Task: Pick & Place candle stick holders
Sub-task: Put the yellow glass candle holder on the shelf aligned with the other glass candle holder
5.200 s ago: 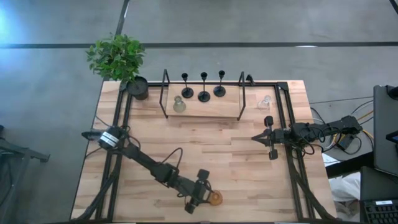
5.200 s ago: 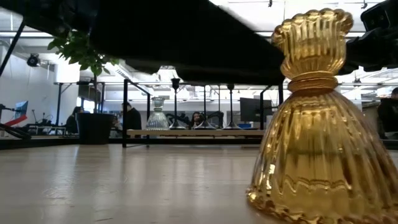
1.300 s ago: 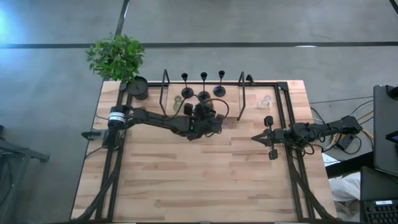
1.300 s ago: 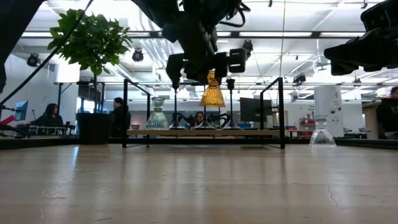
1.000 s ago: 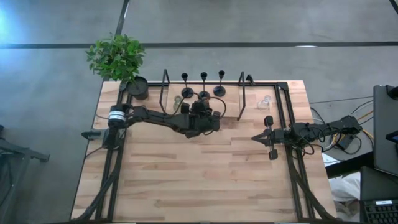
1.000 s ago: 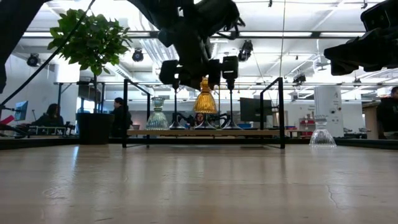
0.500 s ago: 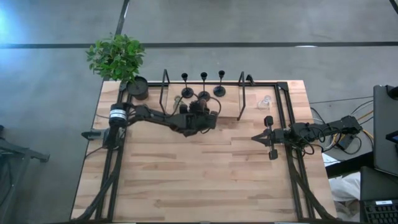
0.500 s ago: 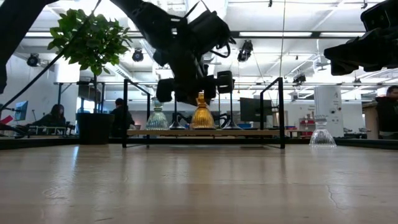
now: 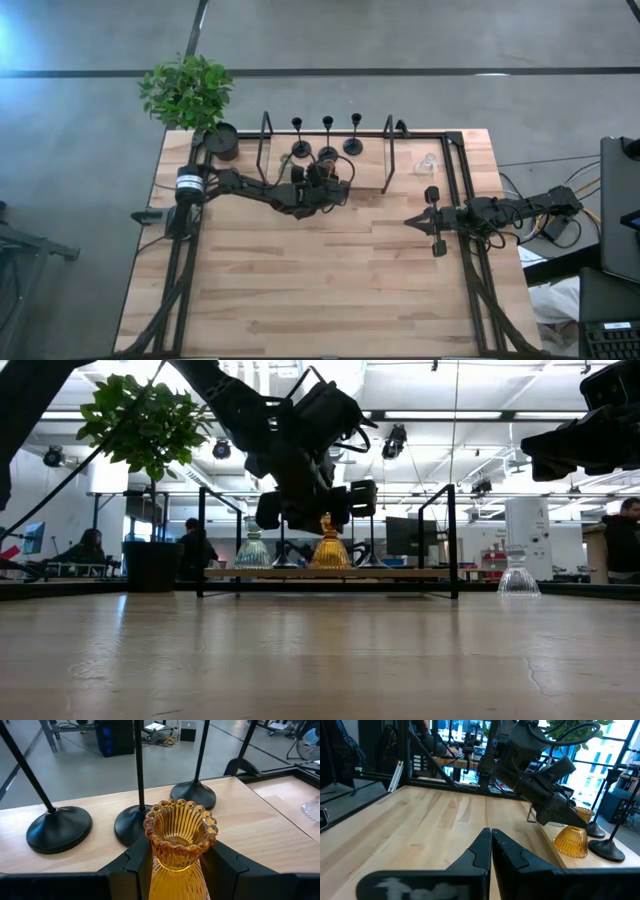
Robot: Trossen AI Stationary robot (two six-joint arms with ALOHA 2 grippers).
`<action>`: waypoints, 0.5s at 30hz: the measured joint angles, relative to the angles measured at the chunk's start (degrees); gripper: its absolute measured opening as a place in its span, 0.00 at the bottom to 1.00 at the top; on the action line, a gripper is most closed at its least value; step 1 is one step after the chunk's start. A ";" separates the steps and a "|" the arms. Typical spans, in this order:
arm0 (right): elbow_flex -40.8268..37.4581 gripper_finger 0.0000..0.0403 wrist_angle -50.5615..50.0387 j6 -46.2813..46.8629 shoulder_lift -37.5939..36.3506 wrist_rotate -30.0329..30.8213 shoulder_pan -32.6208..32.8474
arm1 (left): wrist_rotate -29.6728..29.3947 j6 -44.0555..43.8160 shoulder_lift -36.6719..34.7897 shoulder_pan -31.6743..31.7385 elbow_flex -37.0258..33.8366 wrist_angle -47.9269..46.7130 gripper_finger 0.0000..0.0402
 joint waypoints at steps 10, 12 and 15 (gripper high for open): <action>0.00 0.02 0.00 -0.01 -0.01 0.00 0.02 | -0.07 0.38 0.00 0.15 -0.28 0.09 0.34; 0.00 0.02 0.00 -0.01 0.00 0.00 0.00 | -0.09 1.13 0.00 0.15 -0.30 0.11 0.34; 0.00 0.02 0.00 -0.01 0.00 0.00 0.02 | -0.10 1.75 0.00 0.26 -0.30 0.16 0.34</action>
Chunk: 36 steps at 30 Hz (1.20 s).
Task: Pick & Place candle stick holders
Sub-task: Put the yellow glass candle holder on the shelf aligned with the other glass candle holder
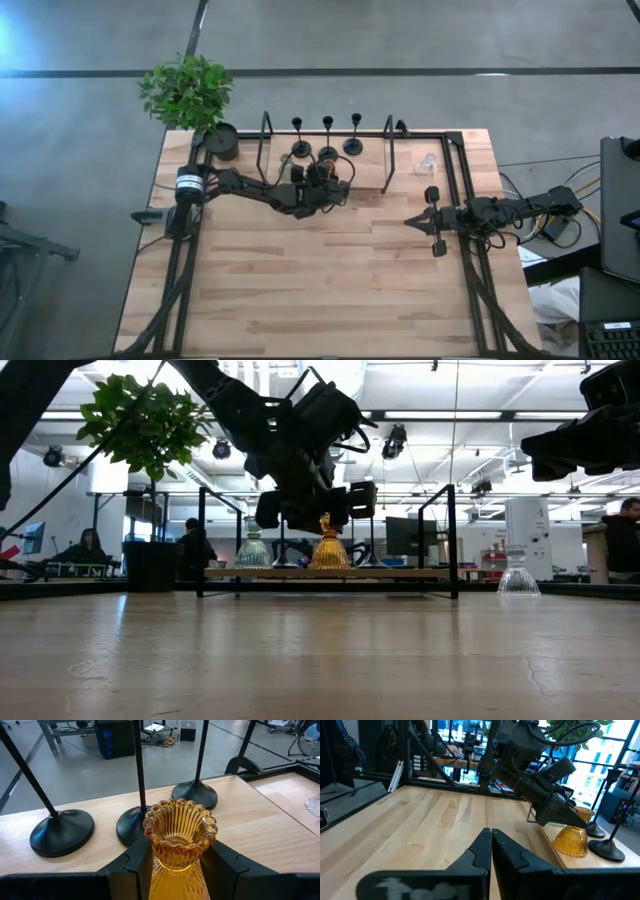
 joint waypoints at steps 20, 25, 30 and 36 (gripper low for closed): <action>0.00 0.02 0.00 0.00 0.00 0.00 0.00 | -0.35 -1.07 0.00 0.39 -0.48 0.36 0.42; 0.00 0.02 0.00 0.00 -0.02 0.00 0.00 | -0.05 -1.21 0.07 0.39 -0.50 0.36 0.43; 0.00 0.02 0.00 0.00 0.00 0.00 -0.02 | -0.27 -2.54 0.07 0.39 -0.50 0.40 0.43; 0.00 0.02 0.00 0.00 -0.02 0.00 0.00 | -1.31 -2.70 0.07 0.39 -0.50 0.40 0.44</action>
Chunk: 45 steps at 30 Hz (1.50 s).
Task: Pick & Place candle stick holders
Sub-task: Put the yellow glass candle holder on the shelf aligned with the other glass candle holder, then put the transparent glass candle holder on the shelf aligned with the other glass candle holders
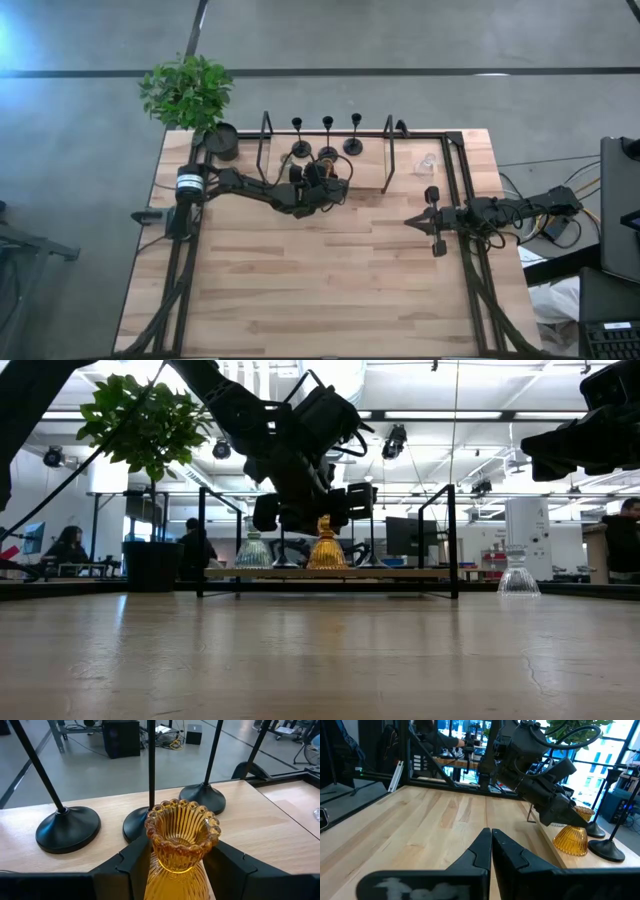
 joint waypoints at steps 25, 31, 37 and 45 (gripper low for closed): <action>0.00 0.02 0.00 0.00 0.01 0.00 0.00 | -0.17 1.55 0.00 -0.04 0.00 0.04 0.71; 0.00 0.02 0.00 0.00 0.01 0.00 -0.01 | -0.19 2.23 0.00 -0.45 0.02 0.02 0.71; 0.00 0.02 0.00 0.00 0.01 0.00 -0.02 | -0.27 3.24 0.00 -1.80 0.03 -0.56 0.71; 0.00 0.02 0.00 0.00 0.00 0.00 0.00 | -5.58 2.15 -2.48 -5.32 0.04 -7.60 0.70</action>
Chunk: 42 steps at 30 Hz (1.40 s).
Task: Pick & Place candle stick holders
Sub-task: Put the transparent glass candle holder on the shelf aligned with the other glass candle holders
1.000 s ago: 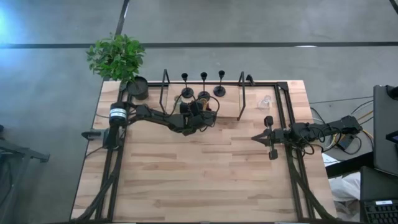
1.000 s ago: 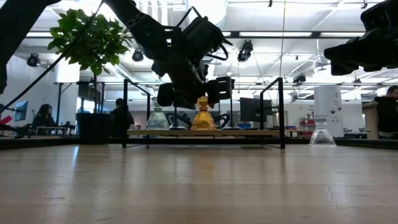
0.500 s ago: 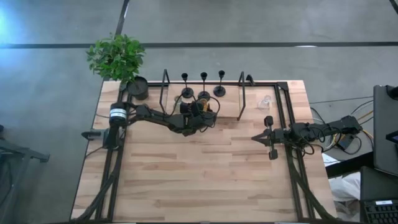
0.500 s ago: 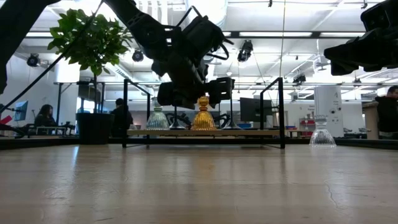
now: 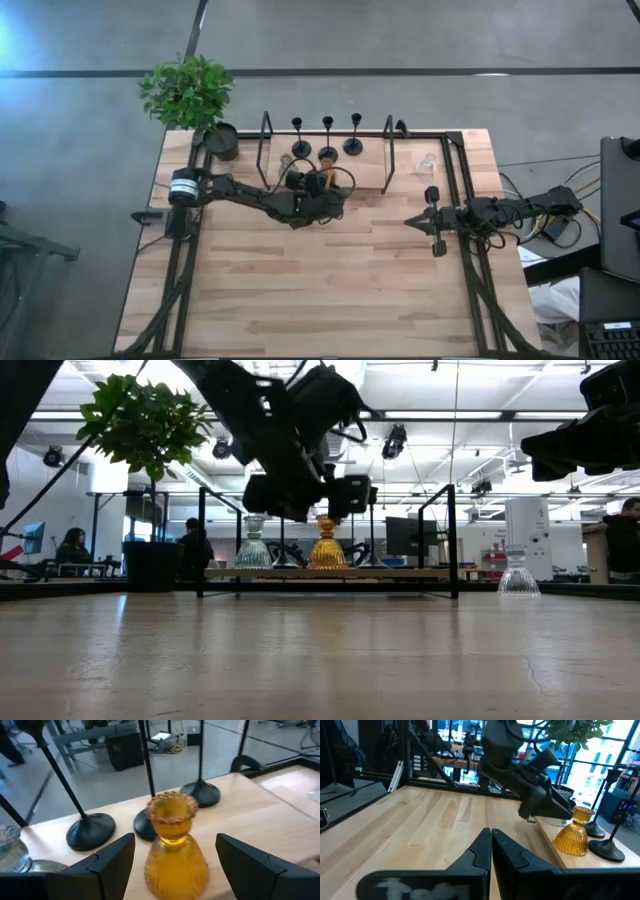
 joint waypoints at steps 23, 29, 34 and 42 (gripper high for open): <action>0.02 0.02 0.02 0.00 0.01 -0.01 0.00 | 20.88 4.91 -36.93 -26.34 -20.19 -9.42 0.49; 0.01 0.02 0.02 0.00 0.02 0.00 -0.02 | 23.12 19.06 -50.43 -28.34 -34.81 3.18 0.38; 0.01 0.02 0.00 0.00 0.02 0.00 0.00 | 30.46 23.60 -58.15 -28.36 -46.20 11.78 0.27; 0.00 0.02 0.00 0.00 0.01 0.00 -0.01 | 36.26 28.15 -63.54 -28.36 -60.89 31.22 0.07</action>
